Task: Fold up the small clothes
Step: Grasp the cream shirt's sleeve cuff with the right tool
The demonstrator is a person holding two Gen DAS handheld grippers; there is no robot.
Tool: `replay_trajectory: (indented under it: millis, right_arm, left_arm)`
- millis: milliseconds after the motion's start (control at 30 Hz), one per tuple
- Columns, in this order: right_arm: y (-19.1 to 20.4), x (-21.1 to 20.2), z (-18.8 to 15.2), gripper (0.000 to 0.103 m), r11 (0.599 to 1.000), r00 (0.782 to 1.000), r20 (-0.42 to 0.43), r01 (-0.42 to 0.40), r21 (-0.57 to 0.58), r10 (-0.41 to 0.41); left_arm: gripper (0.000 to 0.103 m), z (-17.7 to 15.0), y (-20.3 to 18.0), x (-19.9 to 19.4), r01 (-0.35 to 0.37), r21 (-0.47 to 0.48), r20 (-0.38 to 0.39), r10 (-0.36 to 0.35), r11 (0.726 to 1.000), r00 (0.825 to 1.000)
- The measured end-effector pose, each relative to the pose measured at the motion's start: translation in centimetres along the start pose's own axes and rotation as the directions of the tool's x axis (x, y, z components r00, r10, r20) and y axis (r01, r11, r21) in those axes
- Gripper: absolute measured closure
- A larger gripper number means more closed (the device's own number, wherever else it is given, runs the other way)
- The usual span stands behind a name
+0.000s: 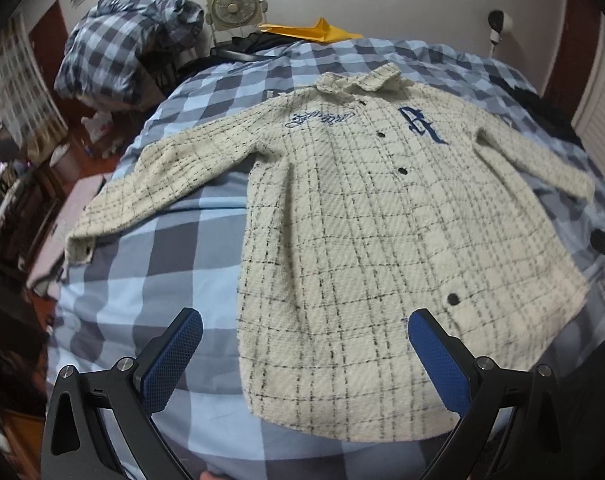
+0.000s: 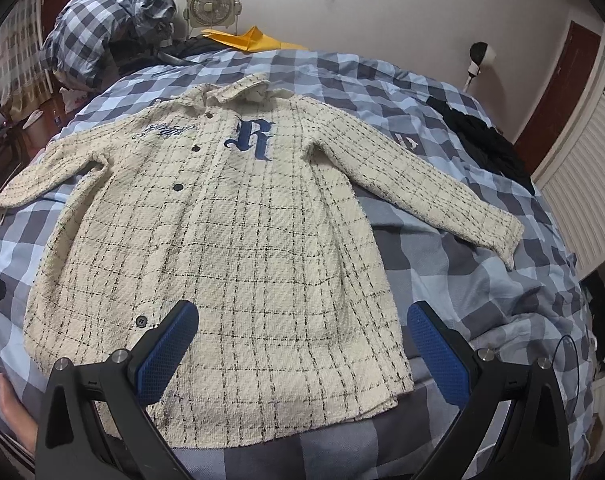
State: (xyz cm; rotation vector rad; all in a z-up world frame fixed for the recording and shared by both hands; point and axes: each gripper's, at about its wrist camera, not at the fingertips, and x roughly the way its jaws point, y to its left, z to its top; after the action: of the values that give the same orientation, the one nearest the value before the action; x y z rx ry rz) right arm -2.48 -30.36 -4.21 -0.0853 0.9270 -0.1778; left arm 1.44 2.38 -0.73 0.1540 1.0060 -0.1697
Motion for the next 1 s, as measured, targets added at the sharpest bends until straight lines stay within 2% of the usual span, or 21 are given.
replay_trajectory:
  millis: [133,200,267,333,467,533,567,733,800,867,900,933,1000]
  right_arm:
    - [-2.3,-1.6,0.4,0.001,0.997,0.999,-0.019,-0.049,0.055,0.051]
    - [-4.8,-2.4,0.6,0.001,0.993,0.996,-0.038,-0.082,0.085,0.086]
    - [-6.6,-2.3,0.9,0.001,0.994,0.997,-0.043,-0.057,0.094,0.062]
    - [-10.2,-1.4,1.2,0.001,0.993,0.998,-0.068,0.006,0.120,0.003]
    - [-16.9,2.4,1.3,0.001,0.971,0.984,-0.180,0.035,0.238,0.009]
    - [-21.0,5.5,1.2,0.001,0.940,0.963,-0.267,0.059,0.336,0.035]
    - [-23.9,7.7,1.0,0.001,0.910,0.951,-0.306,0.085,0.405,0.047]
    - [-31.8,13.3,0.8,0.001,0.816,0.935,-0.354,0.177,0.551,0.036]
    - [-34.3,15.9,0.4,0.001,0.750,0.928,-0.364,0.180,0.637,0.086]
    - [-35.4,17.3,0.3,0.001,0.709,0.928,-0.352,0.168,0.685,0.120]
    - [-35.7,17.9,0.5,0.001,0.694,0.931,-0.343,0.166,0.701,0.125]
    - [-35.5,18.4,1.1,0.001,0.695,0.933,-0.342,0.172,0.698,0.113]
    - [-35.1,19.5,2.0,0.001,0.715,0.933,-0.348,0.181,0.675,0.092]
  left_arm:
    - [0.000,-0.1,0.0,-0.2,-0.012,0.004,0.005,0.012,1.000,1.000]
    - [0.000,-0.3,-0.2,-0.4,-0.008,0.012,0.007,0.008,1.000,1.000]
    - [0.000,-0.2,-0.3,-0.6,-0.002,0.019,0.011,0.002,1.000,1.000]
    - [0.000,-0.2,-0.6,-0.7,-0.007,0.031,0.018,0.007,0.999,1.000]
    - [0.000,-0.2,-1.0,-0.5,-0.035,0.055,0.024,0.034,0.998,0.999]
    - [0.000,-0.2,-1.0,-0.1,-0.034,0.054,0.012,0.033,0.998,0.999]
    - [0.000,-0.2,-1.0,0.1,-0.031,0.051,0.003,0.031,0.998,1.000]
    - [0.000,-0.1,-0.7,1.4,-0.024,0.028,-0.043,0.025,0.999,0.999]
    - [0.000,0.0,-0.6,1.8,-0.024,0.019,-0.059,0.025,1.000,0.998]
    - [0.000,0.1,-0.7,2.1,-0.031,0.016,-0.065,0.032,0.999,0.997]
    - [0.000,0.1,-0.7,2.3,-0.037,0.015,-0.068,0.038,0.999,0.997]
    - [0.000,0.2,-0.6,2.4,-0.040,0.014,-0.070,0.041,0.999,0.997]
    - [0.000,0.3,-0.6,2.7,-0.046,0.009,-0.078,0.046,0.999,0.996]
